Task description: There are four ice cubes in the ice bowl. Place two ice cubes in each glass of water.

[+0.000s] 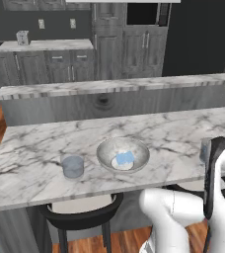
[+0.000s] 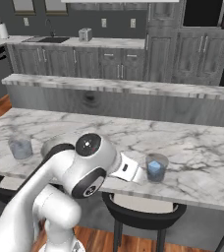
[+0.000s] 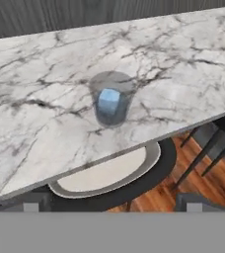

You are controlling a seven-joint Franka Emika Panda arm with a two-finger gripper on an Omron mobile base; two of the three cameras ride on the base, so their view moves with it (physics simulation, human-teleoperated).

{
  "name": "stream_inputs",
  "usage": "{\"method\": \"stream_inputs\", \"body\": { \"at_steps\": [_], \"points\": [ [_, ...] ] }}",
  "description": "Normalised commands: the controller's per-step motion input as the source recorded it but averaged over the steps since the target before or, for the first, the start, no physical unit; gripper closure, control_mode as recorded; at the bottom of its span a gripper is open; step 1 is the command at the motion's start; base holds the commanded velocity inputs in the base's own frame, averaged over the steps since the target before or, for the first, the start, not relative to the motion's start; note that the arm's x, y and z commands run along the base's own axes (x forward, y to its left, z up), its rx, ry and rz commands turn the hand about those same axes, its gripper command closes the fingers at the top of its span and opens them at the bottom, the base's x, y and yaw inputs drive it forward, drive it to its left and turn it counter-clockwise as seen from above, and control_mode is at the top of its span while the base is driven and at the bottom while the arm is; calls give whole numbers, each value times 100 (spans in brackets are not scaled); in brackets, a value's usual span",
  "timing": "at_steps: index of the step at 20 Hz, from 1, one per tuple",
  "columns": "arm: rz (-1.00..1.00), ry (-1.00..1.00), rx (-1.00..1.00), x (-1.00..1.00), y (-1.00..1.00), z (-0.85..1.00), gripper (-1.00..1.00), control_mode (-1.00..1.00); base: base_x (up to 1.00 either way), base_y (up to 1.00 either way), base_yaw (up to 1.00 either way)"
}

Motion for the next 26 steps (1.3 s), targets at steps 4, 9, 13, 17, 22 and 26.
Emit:
{"method": "stream_inputs", "body": {
  "at_steps": [4,9,13,17,22,26],
  "points": [
    [43,21,-14,-17,76,65,-100,-100,0,0,0],
    [29,22,-17,0,86,58,-100,-100,0,0,0],
    [33,14,-15,1,59,27,-100,-100,0,0,0],
    [36,19,-12,8,39,5,-100,-100,0,0,0],
    [32,17,-13,36,53,0,-100,-100,0,0,0],
    [21,2,-9,68,76,-5,-100,-100,0,0,0]
  ]
}}
